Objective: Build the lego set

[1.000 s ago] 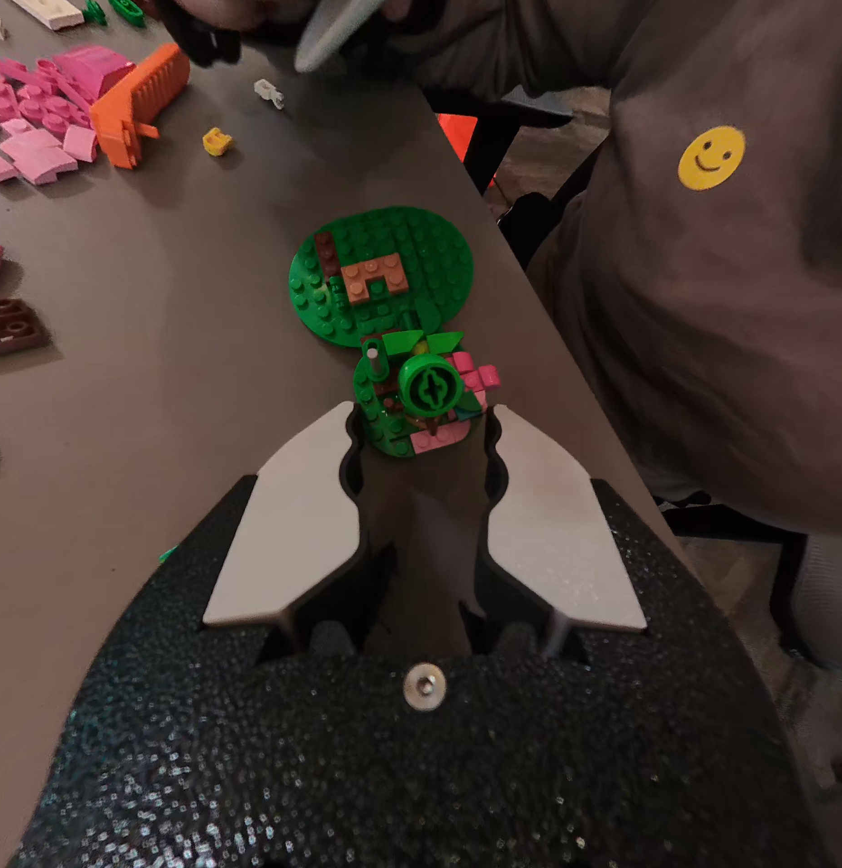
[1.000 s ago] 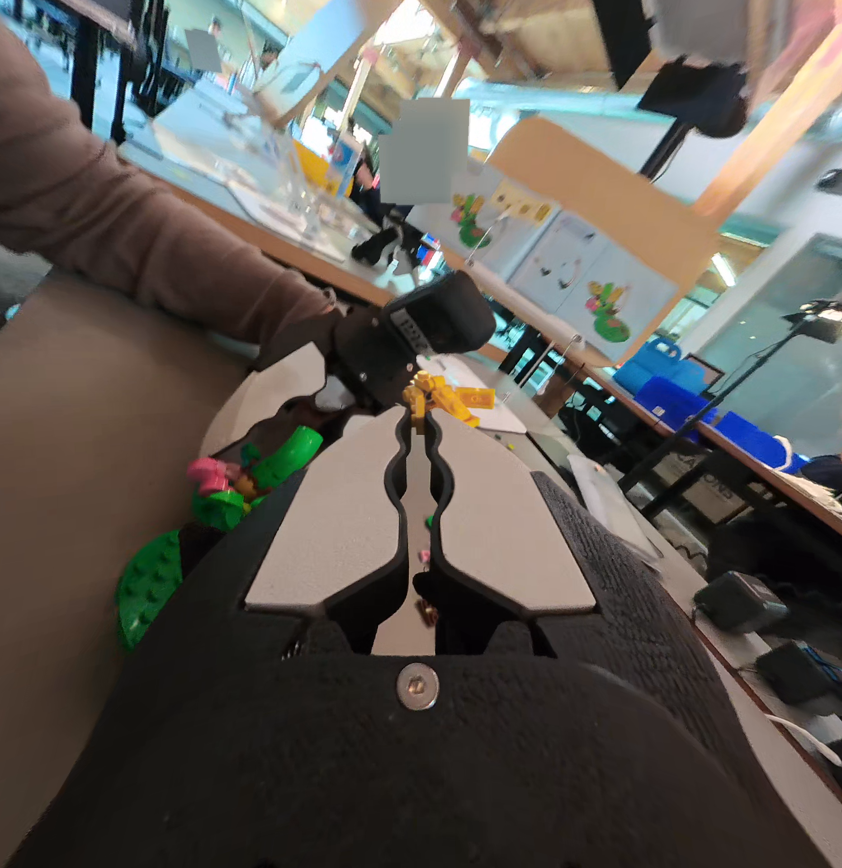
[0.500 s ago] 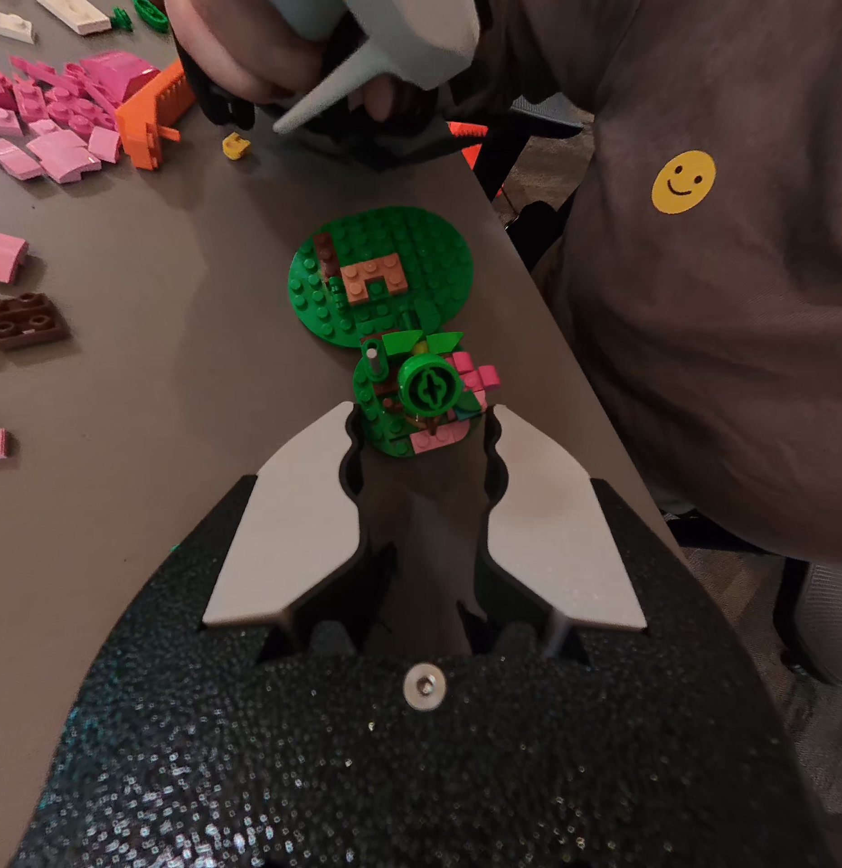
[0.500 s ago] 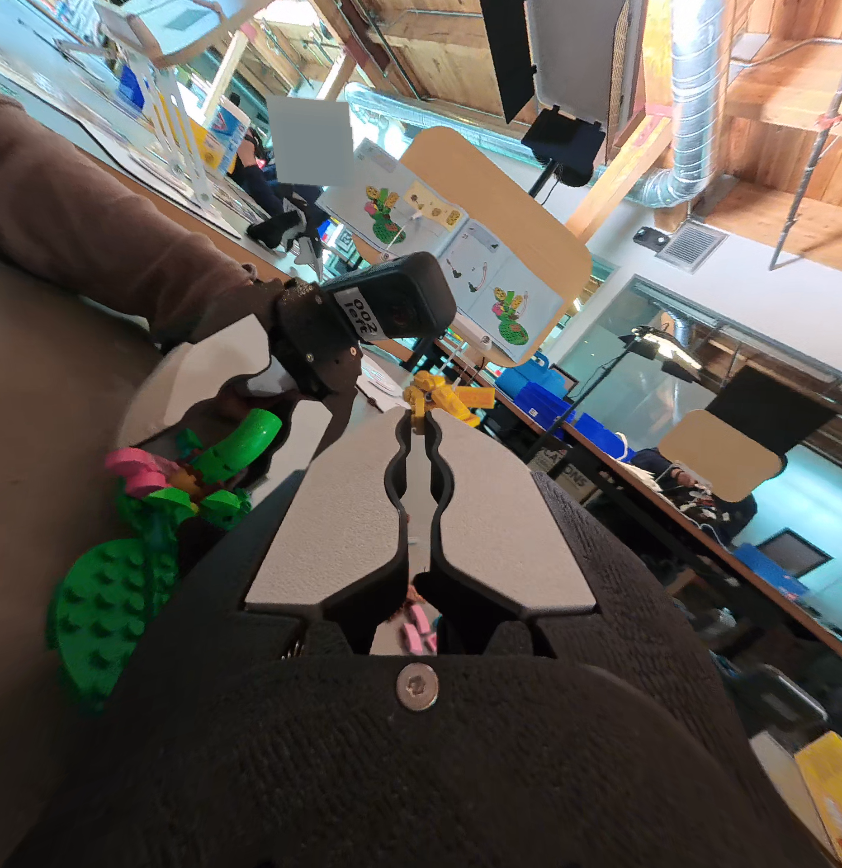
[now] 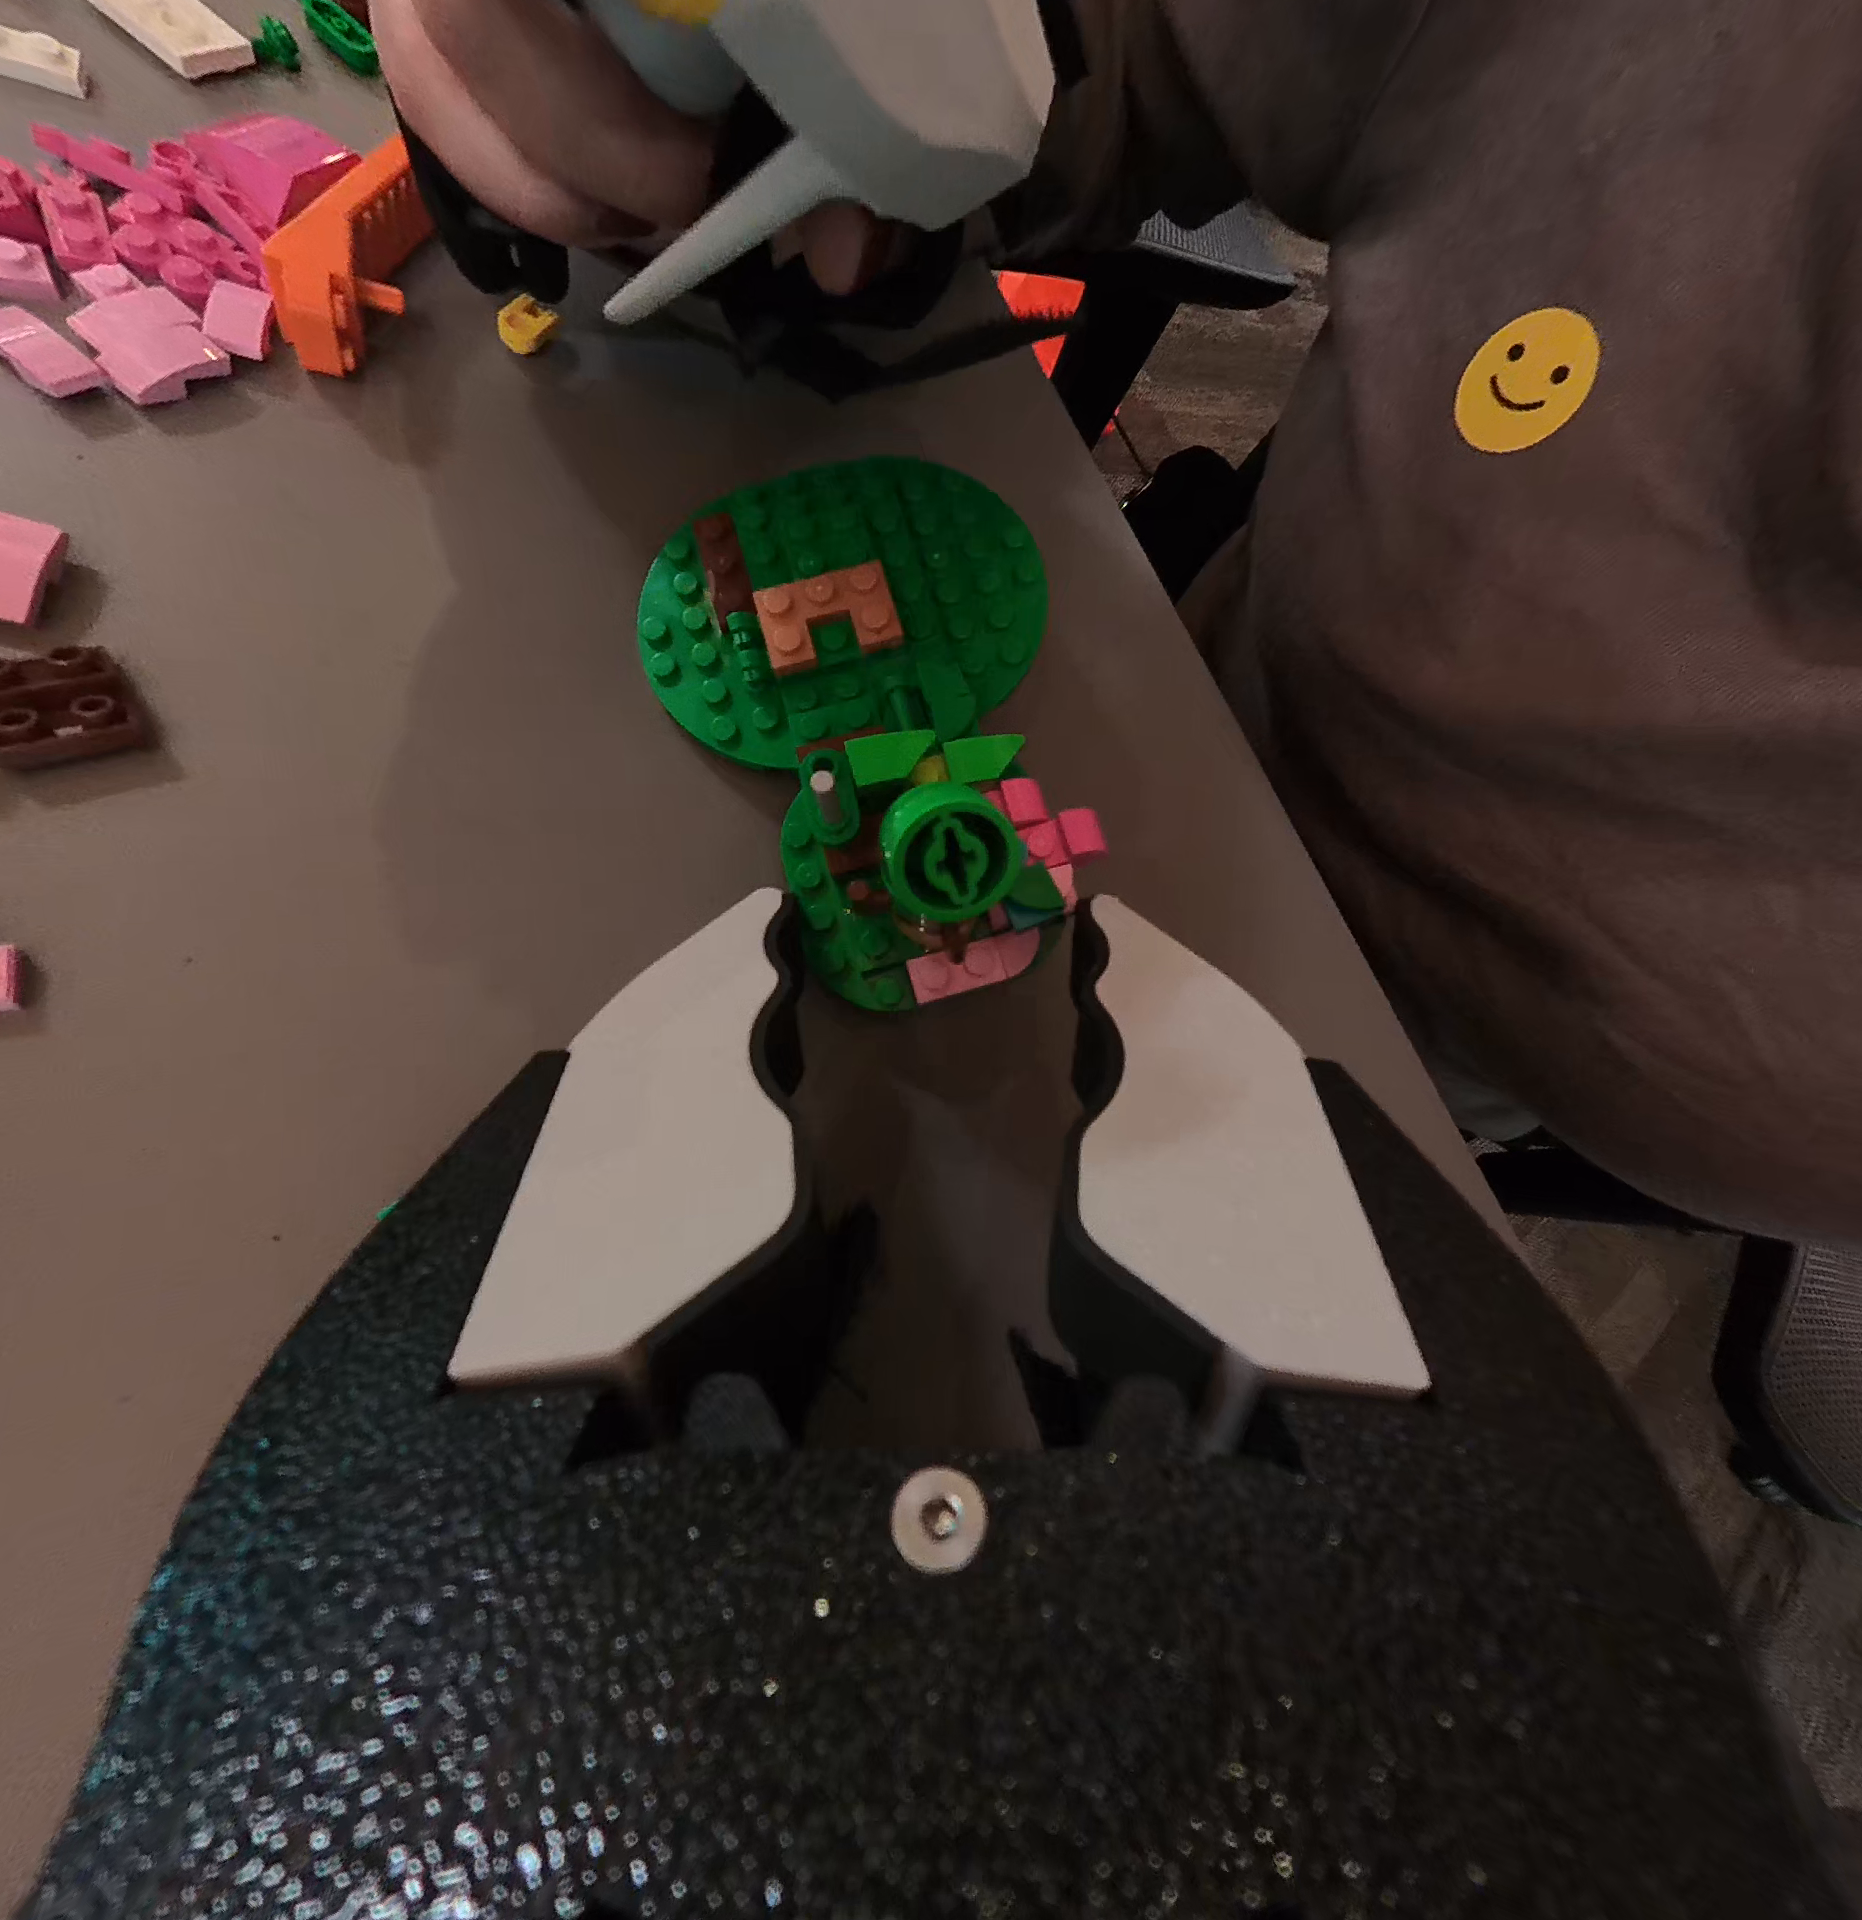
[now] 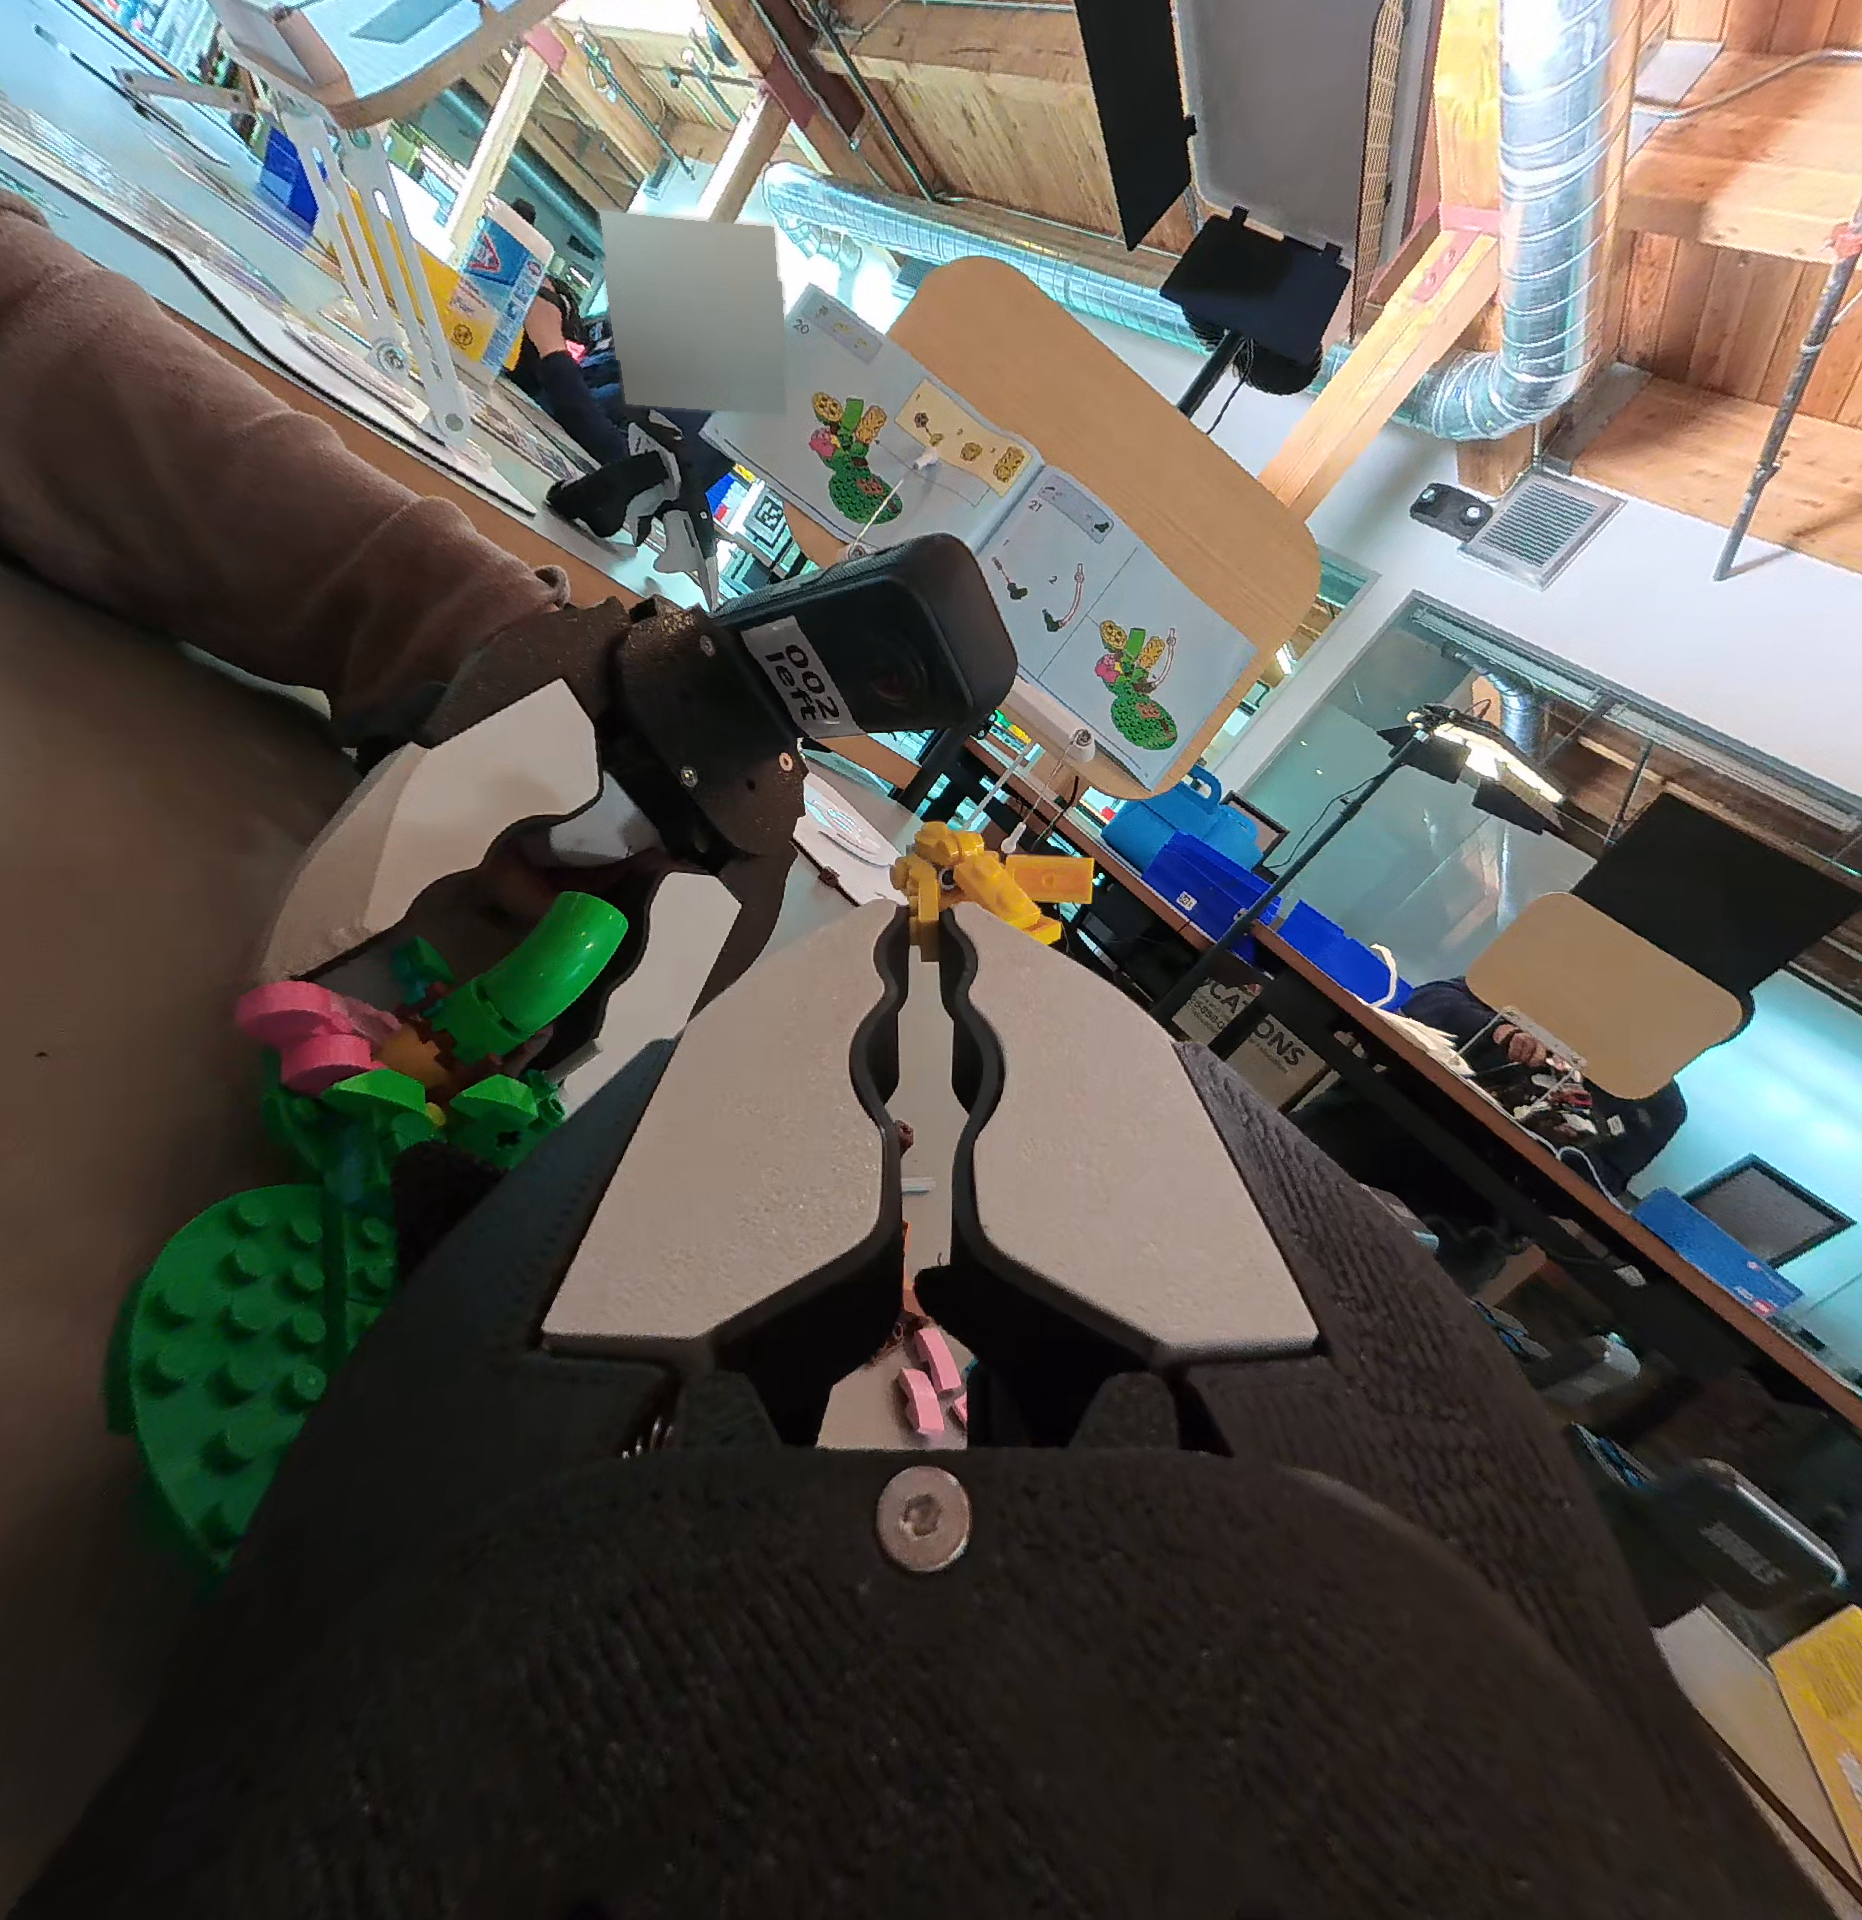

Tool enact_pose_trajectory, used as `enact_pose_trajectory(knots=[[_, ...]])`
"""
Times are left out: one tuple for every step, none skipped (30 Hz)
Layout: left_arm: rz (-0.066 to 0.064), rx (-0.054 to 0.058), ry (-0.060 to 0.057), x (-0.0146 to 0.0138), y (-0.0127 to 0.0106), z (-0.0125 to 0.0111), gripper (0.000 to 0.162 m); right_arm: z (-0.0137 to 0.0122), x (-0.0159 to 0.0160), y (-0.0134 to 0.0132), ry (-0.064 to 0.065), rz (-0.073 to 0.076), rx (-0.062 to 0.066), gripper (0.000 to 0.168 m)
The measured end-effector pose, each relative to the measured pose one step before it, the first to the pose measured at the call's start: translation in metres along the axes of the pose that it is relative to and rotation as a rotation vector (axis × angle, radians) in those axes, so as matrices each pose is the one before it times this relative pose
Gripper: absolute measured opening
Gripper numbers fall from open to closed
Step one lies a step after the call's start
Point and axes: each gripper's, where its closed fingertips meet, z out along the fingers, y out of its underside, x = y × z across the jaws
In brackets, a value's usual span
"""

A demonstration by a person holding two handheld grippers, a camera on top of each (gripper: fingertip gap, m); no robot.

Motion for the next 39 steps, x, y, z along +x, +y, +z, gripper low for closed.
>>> enact_pose_trajectory(knots=[[-0.0029, 0.0017, 0.0014, -0.00005, -0.00029, -0.00012, 0.050, 0.00009, 0.00000, 0.00064, -0.0004, -0.0011, -0.0026, 0.003], [-0.0027, 0.0014, 0.0016, 0.00004, -0.00011, -0.00011, 0.050, 0.00015, -0.00011, 0.00053, -0.0002, -0.0008, -0.0023, 0.003], [-0.0022, 0.0011, 0.0010, -0.00001, -0.00012, -0.00001, 0.050, 0.00013, -0.00001, 0.00038, -0.0006, -0.0014, -0.0017, 0.003], [-0.0018, 0.0010, 0.0007, -0.00008, -0.00010, -0.00002, 0.050, 0.00015, -0.00028, 0.00018, -0.0011, -0.0009, -0.0012, 0.003], [-0.0013, 0.0009, 0.0010, 0.00008, -0.00008, -0.00011, 0.050, 0.00015, -0.00045, 0.00019, -0.0022, -0.0005, -0.0013, 0.003], [-0.0006, 0.0005, 0.0007, 0.00005, -0.00007, -0.00002, 0.050, 0.00016, -0.00044, 0.00007, -0.0010, -0.0019, -0.0008, 0.003], [-0.0005, 0.0003, 0.0007, 0.00003, -0.00005, -0.00003, 0.050, 0.00010, -0.00022, -0.00017, -0.0004, -0.0032, 0.0001, 0.003], [-0.0007, 0.0004, 0.0007, 0.00006, -0.00006, -0.00002, 0.050, 0.00012, -0.00044, -0.00001, -0.0014, -0.0019, -0.0001, 0.003], [-0.0006, 0.0004, 0.0007, 0.00001, 0.00001, 0.00003, 0.050, 0.00014, -0.00044, 0.00020, -0.0023, -0.0007, -0.0014, 0.003], [-0.0006, 0.0003, 0.0006, -0.00005, -0.00007, -0.00007, 0.050, 0.00019, -0.00041, 0.00030, -0.0016, -0.0016, -0.0017, 0.003], [-0.0006, 0.0004, 0.0006, 0.00003, -0.00006, -0.00002, 0.050, 0.00011, -0.00024, 0.00012, -0.0008, -0.0018, -0.0013, 0.003], [-0.0006, 0.0003, 0.0006, 0.00003, -0.00006, -0.00002, 0.050, 0.00011, -0.00016, 0.00012, -0.0005, -0.0009, -0.0007, 0.003], [-0.0003, 0.0002, 0.0002, 0.00004, -0.00003, 0.00001, 0.050, 0.00015, -0.00023, 0.00001, -0.0012, -0.0002, -0.0004, 0.003], [-0.0002, 0.0001, 0.0001, -0.00011, 0.00005, 0.00001, 0.050, 0.00009, -0.00030, 0.00011, -0.0016, -0.0001, -0.0011, 0.003], [-0.0005, 0.0002, 0.0004, 0.00000, -0.00004, -0.00003, 0.050, 0.00019, -0.00027, 0.00046, -0.0014, -0.0007, -0.0019, 0.003], [-0.0005, 0.0002, 0.0004, 0.00000, -0.00005, -0.00003, 0.050, 0.00015, -0.00017, 0.00018, -0.0005, -0.0013, -0.0013, 0.003], [-0.0006, 0.0003, 0.0006, 0.00003, -0.00005, -0.00003, 0.050, 0.00009, -0.00018, -0.00004, -0.0007, -0.0009, -0.0004, 0.003], [-0.0008, 0.0004, 0.0008, 0.00007, -0.00007, -0.00002, 0.050, 0.00003, -0.00017, -0.00002, -0.0004, -0.0008, 0.0001, 0.003], [-0.0008, 0.0005, 0.0011, -0.00002, -0.00002, -0.00001, 0.050, 0.00005, -0.00012, 0.00004, -0.0009, -0.0006, -0.0005, 0.003], [-0.0009, 0.0006, 0.0018, 0.00013, -0.00011, -0.00006, 0.050, 0.00010, -0.00015, 0.00014, -0.0002, -0.0004, -0.0008, 0.003], [-0.0013, 0.0007, 0.0015, 0.00007, -0.00005, 0.00000, 0.050, 0.00000, -0.00015, 0.00003, -0.0002, -0.0007, -0.0003, 0.003], [-0.0016, 0.0008, 0.0010, -0.00006, -0.00008, -0.00004, 0.050, 0.00010, -0.00012, 0.00010, -0.0009, 0.0003, -0.0004, 0.003], [-0.0013, 0.0007, 0.0003, -0.00004, -0.00012, -0.00005, 0.050, 0.00010, -0.00031, 0.00015, -0.0013, -0.0002, -0.0008, 0.003], [-0.0006, 0.0003, 0.0002, 0.00001, 0.00001, -0.00010, 0.050, 0.00002, -0.00009, -0.00005, -0.0006, -0.0013, -0.0003, 0.003], [-0.0006, 0.0003, 0.0004, 0.00001, -0.00006, -0.00002, 0.050, 0.00002, -0.00013, 0.00000, -0.0002, -0.0010, 0.0000, 0.003], [-0.0005, 0.0004, 0.0004, 0.00000, -0.00006, -0.00002, 0.050, 0.00009, -0.00002, -0.00002, 0.0000, -0.0004, 0.0000, 0.003], [-0.0005, 0.0003, 0.0003, 0.00003, 0.00004, 0.00007, 0.050, 0.00007, -0.00008, 0.00001, -0.0004, -0.0002, -0.0002, 0.003], [-0.0008, 0.0004, 0.0006, -0.00008, -0.00001, -0.00002, 0.050, -0.00005, -0.00004, 0.00014, 0.0000, -0.0004, -0.0005, 0.003], [-0.0009, 0.0005, 0.0006, 0.00006, -0.00008, -0.00001, 0.050, 0.00004, -0.00004, 0.00011, 0.0001, -0.0007, -0.0004, 0.003], [-0.0008, 0.0004, 0.0005, -0.00009, -0.00001, -0.00002, 0.050, 0.00002, 0.00003, 0.00011, -0.0004, -0.0003, -0.0004, 0.003], [-0.0008, 0.0004, 0.0008, 0.00007, -0.00007, -0.00002, 0.050, 0.00004, -0.00025, 0.00012, -0.0012, -0.0003, -0.0005, 0.003], [-0.0007, 0.0004, 0.0007, -0.00003, -0.00009, -0.00007, 0.050, -0.00001, -0.00025, 0.00006, -0.0010, -0.0006, -0.0005, 0.003], [-0.0006, 0.0004, 0.0006, 0.00003, -0.00006, -0.00002, 0.050, -0.00001, -0.00018, 0.00005, -0.0008, -0.0012, -0.0004, 0.003], [-0.0005, 0.0003, 0.0004, -0.00003, 0.00002, 0.00002, 0.050, 0.00013, -0.00013, 0.00009, -0.0005, -0.0011, -0.0004, 0.003], [-0.0005, 0.0003, 0.0008, 0.00009, 0.00001, -0.00010, 0.050, 0.00001, -0.00008, 0.00003, 0.0000, -0.0013, -0.0002, 0.003], [-0.0007, 0.0004, 0.0008, 0.00007, -0.00007, -0.00002, 0.050, -0.00005, 0.00001, 0.00000, 0.0005, -0.0010, 0.0001, 0.003], [-0.0006, 0.0003, 0.0007, 0.00000, 0.00001, 0.00002, 0.050, -0.00008, 0.00008, -0.00014, 0.0005, -0.0006, 0.0008, 0.003], [-0.0005, 0.0003, 0.0008, 0.00005, -0.00005, -0.00003, 0.050, -0.00015, 0.00025, -0.00039, 0.0006, -0.0011, 0.0012, 0.003], [-0.0003, 0.0003, 0.0008, 0.00005, -0.00005, -0.00003, 0.050, -0.00044, 0.00040, -0.00078, 0.0008, -0.0028, 0.0027, 0.003]])
